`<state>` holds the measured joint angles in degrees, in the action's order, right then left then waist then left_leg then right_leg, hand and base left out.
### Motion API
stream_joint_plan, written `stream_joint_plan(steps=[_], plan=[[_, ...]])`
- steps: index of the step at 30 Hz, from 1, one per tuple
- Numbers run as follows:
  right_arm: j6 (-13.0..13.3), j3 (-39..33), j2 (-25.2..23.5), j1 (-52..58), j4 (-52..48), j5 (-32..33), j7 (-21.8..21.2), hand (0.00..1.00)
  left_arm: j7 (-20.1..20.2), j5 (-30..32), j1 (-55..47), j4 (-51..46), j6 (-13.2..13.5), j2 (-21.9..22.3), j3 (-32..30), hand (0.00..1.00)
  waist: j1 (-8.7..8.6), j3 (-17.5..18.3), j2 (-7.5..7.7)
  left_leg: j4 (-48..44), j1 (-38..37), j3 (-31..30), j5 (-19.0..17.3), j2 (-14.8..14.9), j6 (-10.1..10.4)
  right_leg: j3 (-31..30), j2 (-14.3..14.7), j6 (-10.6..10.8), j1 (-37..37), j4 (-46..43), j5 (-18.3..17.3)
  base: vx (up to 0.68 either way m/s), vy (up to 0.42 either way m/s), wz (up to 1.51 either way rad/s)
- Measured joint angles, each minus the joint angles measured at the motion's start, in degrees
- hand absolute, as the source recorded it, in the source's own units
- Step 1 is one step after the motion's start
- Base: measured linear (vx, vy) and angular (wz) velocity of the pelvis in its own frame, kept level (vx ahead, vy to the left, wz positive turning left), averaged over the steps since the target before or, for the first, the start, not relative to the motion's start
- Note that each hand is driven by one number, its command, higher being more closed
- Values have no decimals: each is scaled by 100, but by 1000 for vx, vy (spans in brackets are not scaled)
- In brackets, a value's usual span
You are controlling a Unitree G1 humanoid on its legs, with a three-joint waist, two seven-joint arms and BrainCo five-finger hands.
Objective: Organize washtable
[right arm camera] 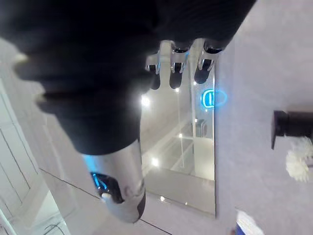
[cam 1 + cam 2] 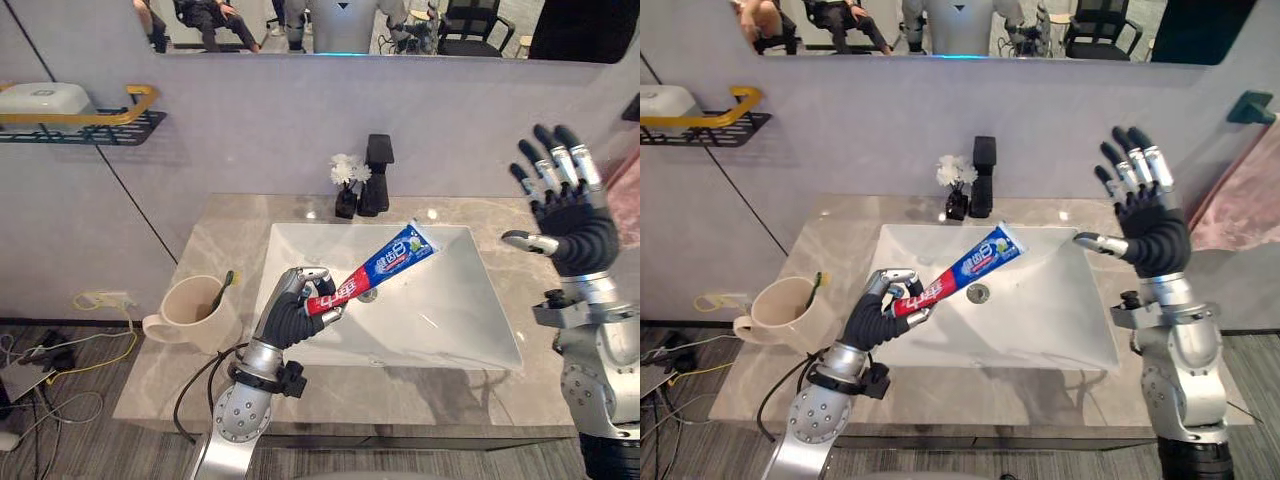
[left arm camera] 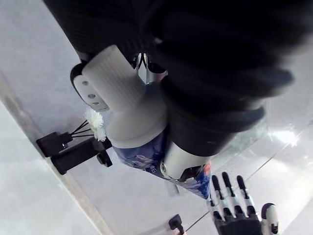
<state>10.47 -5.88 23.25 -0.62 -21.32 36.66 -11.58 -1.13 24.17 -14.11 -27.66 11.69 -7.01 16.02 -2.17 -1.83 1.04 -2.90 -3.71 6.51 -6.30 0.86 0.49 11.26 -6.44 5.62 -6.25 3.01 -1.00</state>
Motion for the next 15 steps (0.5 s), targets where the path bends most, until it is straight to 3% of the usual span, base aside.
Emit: stream_joint_plan(steps=[9,15], plan=[[-214,857,-921,110,346,149,-15,0,-224,7,161,0,-14,14,5,100,23,-3,6,91,-7,-126,107,-32,-12,141,-19,-1,-52,15,0,-27,-21,8],[-220,1136,-1207,127,526,425,-116,0,-296,8,177,0,-14,20,8,100,25,-17,32,109,-12,-148,137,-60,-24,154,-39,-1,-53,28,0,-32,-11,1]])
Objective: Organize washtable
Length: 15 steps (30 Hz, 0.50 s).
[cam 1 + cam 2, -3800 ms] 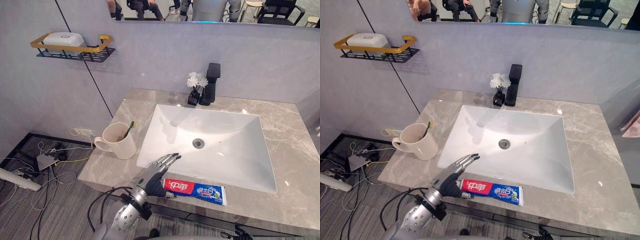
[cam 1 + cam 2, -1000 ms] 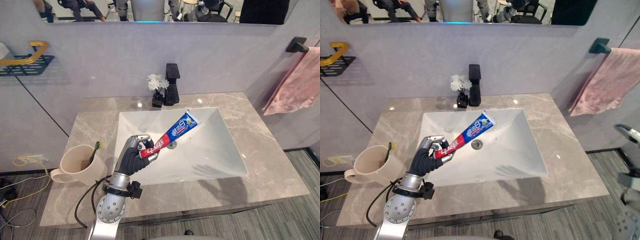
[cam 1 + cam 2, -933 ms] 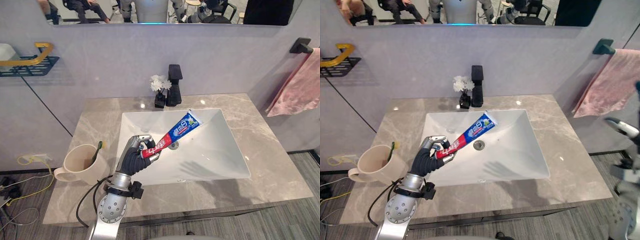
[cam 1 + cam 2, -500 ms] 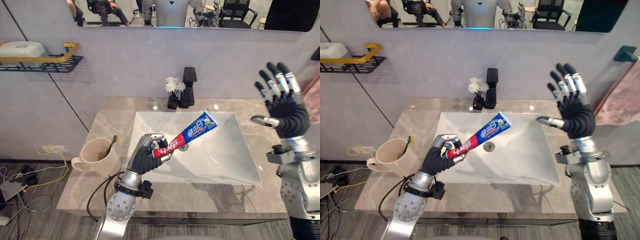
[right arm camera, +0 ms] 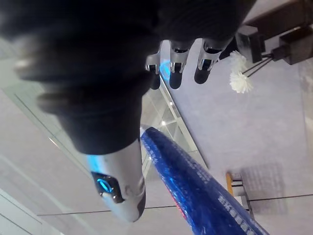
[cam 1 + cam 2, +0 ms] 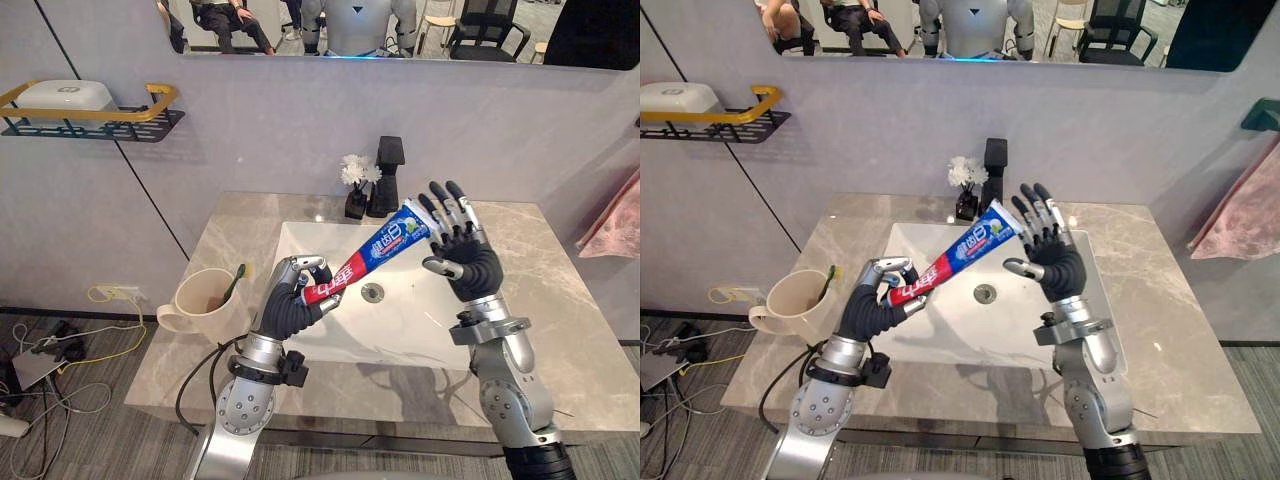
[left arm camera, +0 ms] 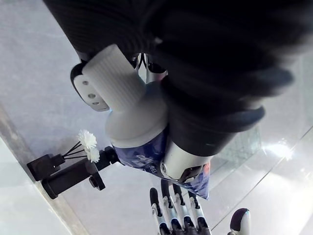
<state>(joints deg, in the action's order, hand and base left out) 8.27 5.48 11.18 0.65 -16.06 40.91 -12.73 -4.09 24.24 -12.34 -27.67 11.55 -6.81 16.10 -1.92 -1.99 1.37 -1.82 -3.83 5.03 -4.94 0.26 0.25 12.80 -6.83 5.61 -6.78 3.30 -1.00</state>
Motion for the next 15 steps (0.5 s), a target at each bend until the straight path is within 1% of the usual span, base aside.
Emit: stream_joint_plan(steps=[3,7,11,15], plan=[[0,21,-142,123,67,195,-5,0,-20,0,10,0,0,2,16,100,8,-21,43,54,-15,-18,42,-19,-14,38,-16,0,0,14,0,-32,-8,6],[-12,350,-225,231,174,308,-12,0,-121,-1,13,0,-2,2,148,100,38,-37,120,167,-46,-27,107,-34,-16,55,-24,-1,-3,22,1,-5,-2,1],[-11,537,-350,231,174,403,-18,0,-120,-3,105,0,-3,1,369,100,110,-36,130,177,-48,-45,108,-38,-16,87,-27,-1,-9,27,1,-3,-9,3],[-11,718,-409,228,175,466,-18,0,-121,-6,250,1,-2,1,540,100,122,-37,135,179,-68,-103,115,-42,-14,138,-26,-1,-80,40,1,-1,-16,7]])
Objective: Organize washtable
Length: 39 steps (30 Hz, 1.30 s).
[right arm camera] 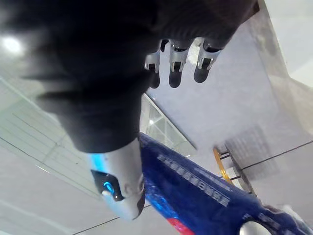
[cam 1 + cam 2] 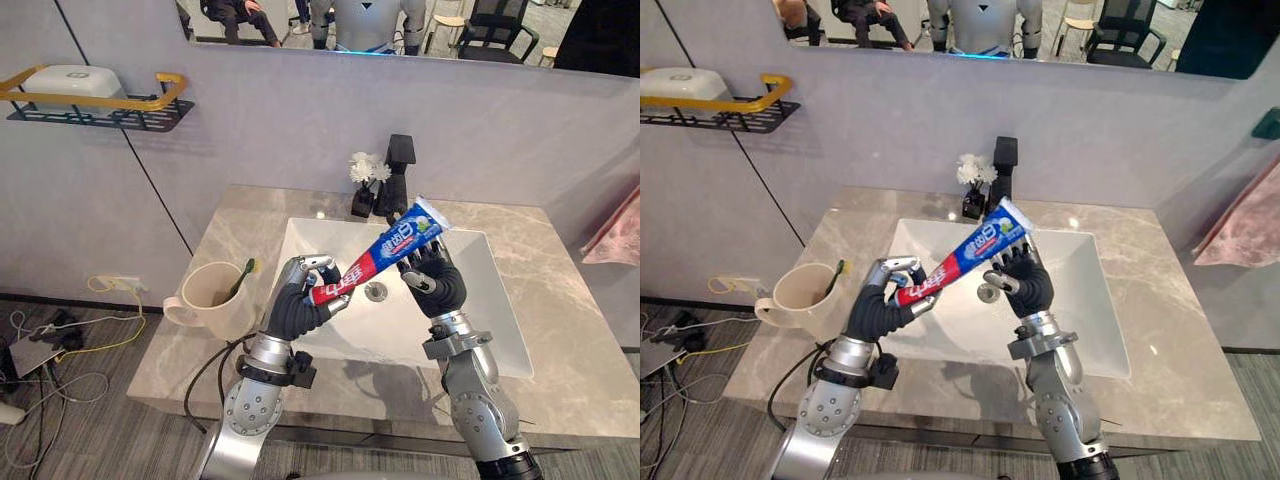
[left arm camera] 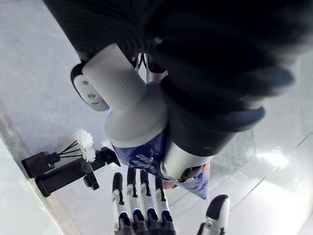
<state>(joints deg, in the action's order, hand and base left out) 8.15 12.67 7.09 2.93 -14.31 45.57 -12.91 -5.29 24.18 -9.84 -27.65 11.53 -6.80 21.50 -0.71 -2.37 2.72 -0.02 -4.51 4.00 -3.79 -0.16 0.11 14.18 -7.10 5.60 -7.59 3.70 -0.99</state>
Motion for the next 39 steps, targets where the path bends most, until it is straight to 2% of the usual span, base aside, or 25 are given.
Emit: stream_joint_plan(steps=[11,18,19,39], plan=[[3,328,-92,-120,0,159,11,0,0,-94,6,154,-1,-4,185,100,0,-3,47,76,-24,-35,69,-4,16,23,7,-1,-13,32,-1,-18,-13,1],[13,479,-106,-363,0,215,14,0,-11,-209,22,380,-1,-6,339,100,14,-16,126,155,-41,-87,129,-8,12,84,7,-1,-19,31,0,-18,-14,4],[14,535,-106,-371,0,219,18,100,-12,-210,22,427,-1,-7,359,100,15,-15,144,155,-41,-88,129,-8,12,87,8,-1,-19,31,0,0,0,0],[-27,647,-109,-486,-1,235,27,100,-111,-214,198,929,134,16,423,100,13,-10,159,155,-47,-86,129,-10,12,75,7,-1,-16,29,0,0,0,0]])
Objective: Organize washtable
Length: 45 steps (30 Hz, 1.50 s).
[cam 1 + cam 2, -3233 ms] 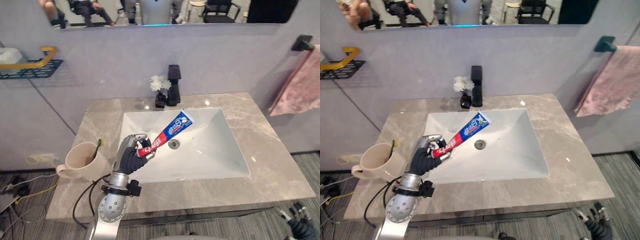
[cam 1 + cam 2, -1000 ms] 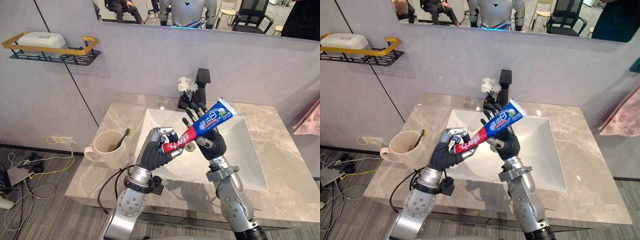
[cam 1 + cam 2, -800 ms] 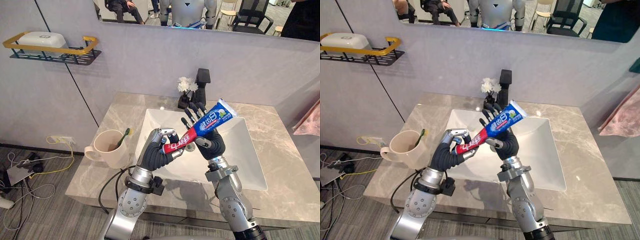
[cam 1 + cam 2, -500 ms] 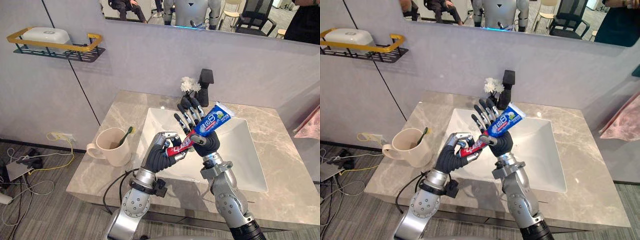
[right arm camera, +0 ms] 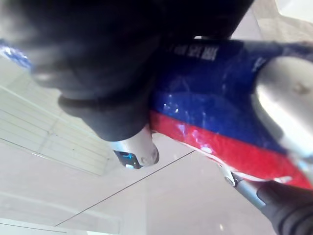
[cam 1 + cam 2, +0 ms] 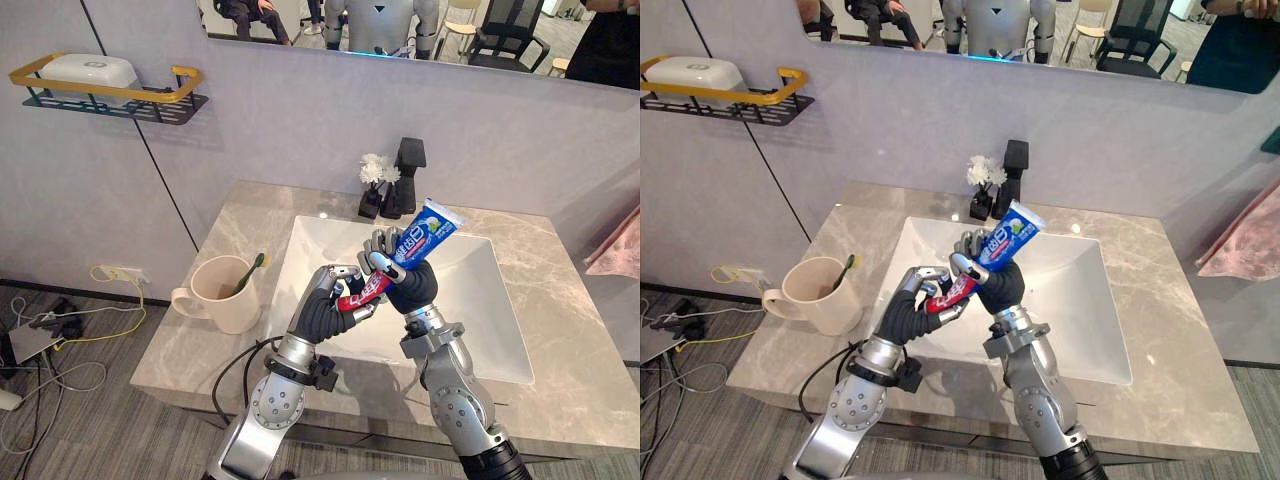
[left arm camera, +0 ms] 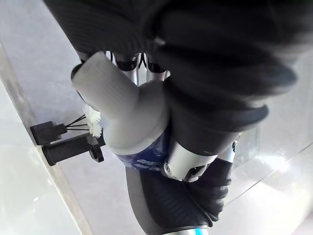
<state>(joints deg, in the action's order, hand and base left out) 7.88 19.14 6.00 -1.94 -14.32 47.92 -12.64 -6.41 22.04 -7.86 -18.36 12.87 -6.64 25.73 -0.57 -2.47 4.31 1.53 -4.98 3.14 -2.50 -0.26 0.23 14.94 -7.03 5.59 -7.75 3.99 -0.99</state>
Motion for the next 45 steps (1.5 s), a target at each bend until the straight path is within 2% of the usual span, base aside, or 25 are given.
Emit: stream_joint_plan(steps=[9,10,18,26,29,32,34,38,40,42,43,45], plan=[[-50,-11,-28,-20,0,-4,0,100,-8,27,-3,87,61,84,-111,100,4,0,0,2,-17,-1,0,0,0,2,1,0,-1,1,0,0,0,0],[-50,-11,-36,-20,0,-4,0,100,-8,39,-3,87,66,84,-114,0,2,0,0,2,-19,-1,0,0,0,2,1,0,-1,1,0,0,0,0],[-46,-34,-59,-231,-5,-20,-10,100,-25,134,-26,-131,48,67,-376,0,0,2,-4,2,-36,-7,1,-1,0,10,1,0,-24,1,0,0,0,0],[-23,-151,-53,-264,-64,-30,-15,100,-23,121,-219,-1018,24,32,-681,0,5,0,-25,3,-66,-97,1,-13,1,96,-3,-2,-103,14,-10,0,0,5],[-24,-254,-55,-263,-64,-37,-24,100,22,66,-220,-1349,50,-107,-806,0,9,2,-47,3,-65,-129,5,-19,7,116,-6,-2,-110,14,-11,-14,-7,3],[-24,-415,-37,-262,-64,-38,-32,100,140,-317,-226,-1733,122,-193,-1064,0,15,8,-70,3,-65,-137,7,-20,9,127,-7,-2,-115,14,-11,-10,-5,1],[-27,-510,6,-240,-66,-38,-116,100,115,-655,-231,-2021,157,-208,-1416,0,17,27,-110,4,-63,-141,7,-21,9,132,-7,-2,-128,14,-11,0,0,0],[-33,-584,56,-154,-177,-86,-132,100,-13,-918,-309,-2309,198,-193,-2094,0,49,29,-152,6,-66,-166,8,-19,11,173,-4,-2,-172,30,-11,-10,-14,3],[-37,-671,66,38,-470,-135,-157,100,-53,-1136,-511,-2433,246,-135,-2799,0,130,25,-161,19,-66,-166,8,-15,11,179,-1,-4,-172,42,-14,0,0,0],[-36,-827,64,78,-540,-149,-239,100,-158,-1460,-717,-2419,265,-5,-3720,0,146,26,-161,38,-67,-173,12,-18,17,201,-3,-3,-176,46,-16,-21,-19,4],[-37,-872,63,92,-540,-157,-243,100,-177,-1608,-758,-2389,269,33,-3990,0,155,26,-161,44,-66,-173,12,-19,17,202,-3,-3,-174,46,-17,-23,-14,3],[-41,-1053,43,218,-539,-207,-245,100,-279,-2098,-823,-2073,304,201,-5001,0,205,25,-161,63,-63,-175,16,-29,14,215,-12,-3,-169,47,-19,0,0,0]])
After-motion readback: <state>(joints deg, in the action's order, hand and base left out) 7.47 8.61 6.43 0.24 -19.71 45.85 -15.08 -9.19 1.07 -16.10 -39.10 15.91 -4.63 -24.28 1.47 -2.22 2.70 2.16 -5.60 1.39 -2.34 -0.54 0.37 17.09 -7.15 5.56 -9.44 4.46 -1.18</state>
